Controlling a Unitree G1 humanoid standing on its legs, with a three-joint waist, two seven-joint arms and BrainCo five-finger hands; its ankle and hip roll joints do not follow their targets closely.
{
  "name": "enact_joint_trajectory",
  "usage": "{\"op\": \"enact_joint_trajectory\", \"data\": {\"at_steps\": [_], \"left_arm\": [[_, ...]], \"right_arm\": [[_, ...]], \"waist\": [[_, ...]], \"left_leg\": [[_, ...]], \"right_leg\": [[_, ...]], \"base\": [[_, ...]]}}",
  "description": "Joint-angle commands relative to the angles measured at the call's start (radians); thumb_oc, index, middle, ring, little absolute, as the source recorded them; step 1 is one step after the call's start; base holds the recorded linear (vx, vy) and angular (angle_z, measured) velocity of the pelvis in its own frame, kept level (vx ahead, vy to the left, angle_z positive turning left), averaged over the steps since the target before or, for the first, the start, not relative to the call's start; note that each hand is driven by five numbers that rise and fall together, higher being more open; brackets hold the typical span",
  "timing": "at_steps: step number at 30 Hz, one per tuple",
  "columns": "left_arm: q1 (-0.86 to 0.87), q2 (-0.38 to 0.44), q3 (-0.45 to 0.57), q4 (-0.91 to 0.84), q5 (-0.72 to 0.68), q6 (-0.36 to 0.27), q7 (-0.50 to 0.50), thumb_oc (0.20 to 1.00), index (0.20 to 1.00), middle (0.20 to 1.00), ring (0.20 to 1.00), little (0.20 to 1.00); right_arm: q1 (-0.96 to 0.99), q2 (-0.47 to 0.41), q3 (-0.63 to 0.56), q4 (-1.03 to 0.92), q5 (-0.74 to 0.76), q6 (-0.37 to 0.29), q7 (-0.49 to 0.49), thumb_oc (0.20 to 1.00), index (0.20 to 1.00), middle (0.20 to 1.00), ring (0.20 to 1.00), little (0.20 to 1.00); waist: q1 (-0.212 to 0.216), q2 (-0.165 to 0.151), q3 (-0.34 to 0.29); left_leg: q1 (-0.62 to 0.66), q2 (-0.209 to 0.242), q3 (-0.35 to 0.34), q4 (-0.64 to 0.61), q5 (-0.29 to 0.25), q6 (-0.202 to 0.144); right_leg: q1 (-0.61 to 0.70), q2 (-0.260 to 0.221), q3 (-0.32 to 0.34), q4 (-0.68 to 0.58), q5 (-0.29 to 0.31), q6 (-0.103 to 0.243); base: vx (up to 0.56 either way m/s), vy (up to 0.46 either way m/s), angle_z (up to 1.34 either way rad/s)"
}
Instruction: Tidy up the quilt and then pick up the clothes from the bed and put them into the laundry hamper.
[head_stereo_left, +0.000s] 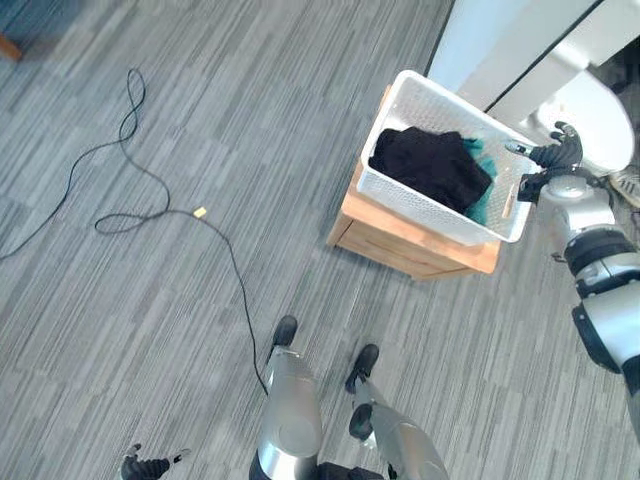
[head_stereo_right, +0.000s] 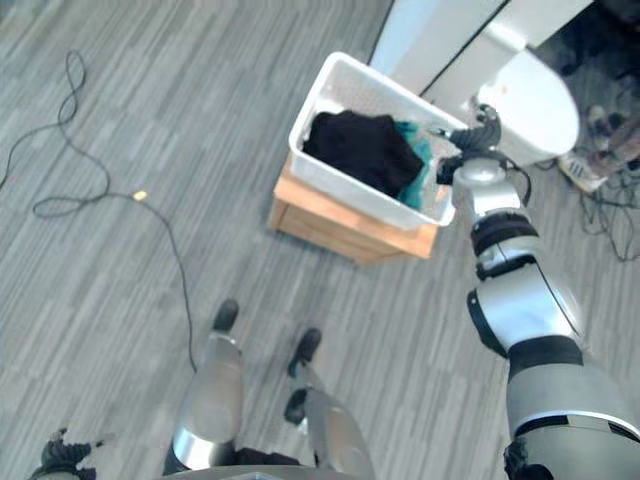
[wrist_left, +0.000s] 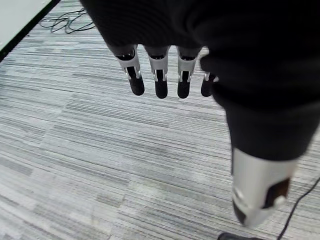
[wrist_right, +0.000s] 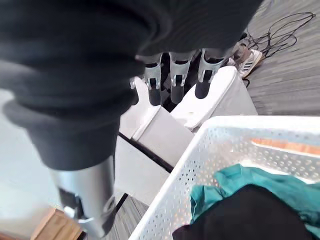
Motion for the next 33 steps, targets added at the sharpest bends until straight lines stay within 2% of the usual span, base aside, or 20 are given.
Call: {"op": "enact_joint_trajectory", "data": {"at_steps": [1, 2, 3, 5, 7, 9, 11, 15, 16, 17, 18, 19, 20, 21, 22, 25, 27, 33], "left_arm": [[0.118, -0.014, 0.02, 0.023, 0.036, -0.01, 0.072, 1.0, 1.0, 1.0, 1.0, 1.0], [0.123, -0.021, 0.023, 0.02, 0.041, -0.011, 0.077, 1.0, 1.0, 1.0, 1.0, 1.0], [0.148, -0.056, 0.038, 0.006, 0.042, 0.001, 0.095, 1.0, 1.0, 1.0, 1.0, 1.0], [0.176, -0.111, 0.064, -0.001, 0.018, -0.004, 0.097, 1.0, 1.0, 1.0, 1.0, 1.0], [0.193, -0.159, 0.083, -0.011, 0.016, -0.026, 0.086, 1.0, 1.0, 1.0, 1.0, 1.0], [0.201, -0.199, 0.085, -0.017, 0.023, -0.026, 0.058, 1.0, 1.0, 1.0, 1.0, 1.0], [0.198, -0.21, 0.085, -0.012, 0.023, -0.01, 0.027, 1.0, 1.0, 1.0, 1.0, 1.0], [0.198, -0.21, 0.085, -0.012, 0.023, -0.01, 0.027, 1.0, 1.0, 1.0, 1.0, 1.0], [0.18, -0.22, 0.068, 0.008, 0.005, -0.004, -0.018, 1.0, 1.0, 1.0, 1.0, 1.0], [0.137, -0.229, 0.043, 0.034, -0.023, 0.03, -0.057, 1.0, 1.0, 1.0, 1.0, 1.0], [0.107, -0.245, 0.028, 0.065, -0.009, 0.017, -0.08, 1.0, 1.0, 1.0, 1.0, 1.0], [0.079, -0.264, 0.011, 0.095, 0.024, 0.012, -0.059, 1.0, 1.0, 1.0, 1.0, 1.0], [0.079, -0.264, 0.011, 0.095, 0.024, 0.012, -0.059, 1.0, 1.0, 1.0, 1.0, 1.0], [0.056, -0.276, -0.007, 0.112, 0.026, 0.029, -0.037, 1.0, 1.0, 1.0, 1.0, 1.0], [0.046, -0.281, -0.013, 0.118, 0.018, 0.034, -0.038, 1.0, 1.0, 1.0, 1.0, 1.0], [0.025, -0.298, -0.003, 0.134, -0.008, 0.028, -0.052, 1.0, 1.0, 1.0, 1.0, 1.0], [0.029, -0.301, -0.006, 0.124, -0.008, 0.019, -0.049, 1.0, 1.0, 1.0, 1.0, 1.0], [0.029, -0.291, -0.023, 0.122, 0.004, -0.001, -0.059, 1.0, 1.0, 1.0, 1.0, 1.0]], "right_arm": [[0.17, -0.123, -0.086, -0.19, 0.009, -0.081, 0.03, 1.0, 1.0, 1.0, 1.0, 1.0], [0.208, -0.122, -0.104, -0.22, 0.003, -0.08, 0.034, 1.0, 1.0, 1.0, 1.0, 1.0], [0.415, -0.096, -0.187, -0.377, -0.032, -0.086, 0.046, 1.0, 1.0, 1.0, 1.0, 1.0], [0.691, -0.017, -0.241, -0.569, -0.13, -0.087, 0.045, 1.0, 1.0, 1.0, 1.0, 1.0], [0.881, 0.057, -0.253, -0.633, -0.244, -0.094, 0.072, 1.0, 1.0, 1.0, 1.0, 1.0], [1.028, 0.145, -0.24, -0.593, -0.28, -0.084, 0.112, 1.0, 1.0, 1.0, 1.0, 1.0], [1.072, 0.18, -0.225, -0.538, -0.303, -0.093, 0.117, 1.0, 1.0, 1.0, 1.0, 1.0], [1.072, 0.18, -0.225, -0.538, -0.303, -0.093, 0.117, 1.0, 1.0, 1.0, 1.0, 1.0], [1.116, 0.228, -0.2, -0.411, -0.281, -0.062, 0.15, 1.0, 1.0, 1.0, 1.0, 1.0], [1.124, 0.282, -0.179, -0.194, -0.345, -0.084, 0.177, 1.0, 1.0, 1.0, 1.0, 1.0], [1.123, 0.334, -0.178, -0.027, -0.358, -0.063, 0.184, 1.0, 1.0, 1.0, 1.0, 1.0], [1.121, 0.376, -0.192, 0.089, -0.336, 0.046, 0.166, 1.0, 1.0, 1.0, 1.0, 1.0], [1.12, 0.376, -0.192, 0.089, -0.336, 0.046, 0.166, 1.0, 1.0, 1.0, 1.0, 1.0], [1.135, 0.407, -0.224, 0.182, -0.283, 0.128, 0.175, 1.0, 1.0, 1.0, 1.0, 1.0], [1.141, 0.423, -0.249, 0.214, -0.242, 0.16, 0.193, 1.0, 1.0, 1.0, 1.0, 1.0], [1.155, 0.437, -0.279, 0.224, -0.27, 0.103, 0.152, 1.0, 1.0, 1.0, 1.0, 1.0], [1.156, 0.42, -0.277, 0.193, -0.288, 0.074, 0.166, 1.0, 1.0, 1.0, 1.0, 1.0], [1.137, 0.392, -0.261, 0.169, -0.254, 0.075, 0.195, 1.0, 1.0, 1.0, 1.0, 1.0]], "waist": [[-0.032, 0.007, -0.026], [-0.04, 0.006, -0.032], [-0.078, 0.004, -0.062], [-0.135, 0.009, -0.102], [-0.179, 0.021, -0.136], [-0.218, 0.044, -0.171], [-0.232, 0.058, -0.182], [-0.232, 0.058, -0.182], [-0.252, 0.085, -0.198], [-0.263, 0.119, -0.218], [-0.269, 0.14, -0.231], [-0.281, 0.163, -0.248], [-0.28, 0.163, -0.247], [-0.295, 0.183, -0.259], [-0.303, 0.192, -0.265], [-0.327, 0.208, -0.29], [-0.337, 0.208, -0.302], [-0.34, 0.202, -0.31]], "left_leg": [[0.08, 0.0, 0.014, -0.246, 0.084, 0.026], [0.087, 0.001, 0.017, -0.248, 0.084, 0.028], [0.12, 0.0, 0.03, -0.256, 0.081, 0.034], [0.16, -0.006, 0.042, -0.254, 0.073, 0.044], [0.196, -0.014, 0.055, -0.247, 0.061, 0.055], [0.239, -0.027, 0.069, -0.239, 0.049, 0.063], [0.26, -0.035, 0.074, -0.237, 0.042, 0.067], [0.26, -0.035, 0.074, -0.237, 0.042, 0.067], [0.297, -0.049, 0.08, -0.24, 0.031, 0.069], [0.33, -0.067, 0.084, -0.256, 0.029, 0.074], [0.357, -0.076, 0.089, -0.274, 0.028, 0.077], [0.374, -0.085, 0.095, -0.295, 0.032, 0.077], [0.376, -0.085, 0.095, -0.295, 0.032, 0.077], [0.393, -0.09, 0.101, -0.313, 0.034, 0.074], [0.4, -0.092, 0.104, -0.318, 0.033, 0.073], [0.412, -0.097, 0.112, -0.33, 0.026, 0.072], [0.412, -0.096, 0.119, -0.33, 0.021, 0.071], [0.402, -0.087, 0.132, -0.33, 0.017, 0.067]], "right_leg": [[0.129, -0.058, -0.002, -0.005, -0.097, 0.105], [0.131, -0.059, 0.001, -0.004, -0.097, 0.105], [0.141, -0.063, 0.018, 0.004, -0.098, 0.105], [0.15, -0.069, 0.049, 0.024, -0.101, 0.102], [0.16, -0.078, 0.067, 0.044, -0.107, 0.098], [0.176, -0.088, 0.08, 0.061, -0.11, 0.096], [0.189, -0.094, 0.082, 0.064, -0.113, 0.094], [0.189, -0.094, 0.082, 0.064, -0.113, 0.094], [0.213, -0.104, 0.083, 0.062, -0.116, 0.091], [0.231, -0.112, 0.081, 0.046, -0.109, 0.089], [0.245, -0.114, 0.076, 0.03, -0.104, 0.085], [0.25, -0.112, 0.07, 0.016, -0.102, 0.078], [0.252, -0.112, 0.07, 0.016, -0.102, 0.078], [0.256, -0.107, 0.066, 0.008, -0.102, 0.072], [0.258, -0.104, 0.066, 0.005, -0.104, 0.069], [0.259, -0.097, 0.071, -0.005, -0.108, 0.067], [0.255, -0.095, 0.075, -0.005, -0.113, 0.066], [0.245, -0.082, 0.067, -0.005, -0.122, 0.06]], "base": [[-0.03, 0.037, 0.02], [-0.01, 0.049, -0.12], [-0.01, 0.089, -0.14], [-0.01, 0.13, -0.19], [0.0, 0.121, -0.44], [-0.01, 0.105, -0.62], [-0.03, 0.057, -0.25], [-0.02, 0.025, -0.12], [-0.19, 0.203, 0.05], [-0.28, 0.273, 0.12], [-0.28, 0.287, 0.09], [-0.18, 0.166, -0.04], [-0.16, 0.177, -0.2], [-0.09, 0.11, -0.23], [-0.11, 0.144, -0.18], [-0.04, 0.058, -0.2], [-0.06, 0.006, -0.13], [-0.07, -0.029, 0.01]]}}
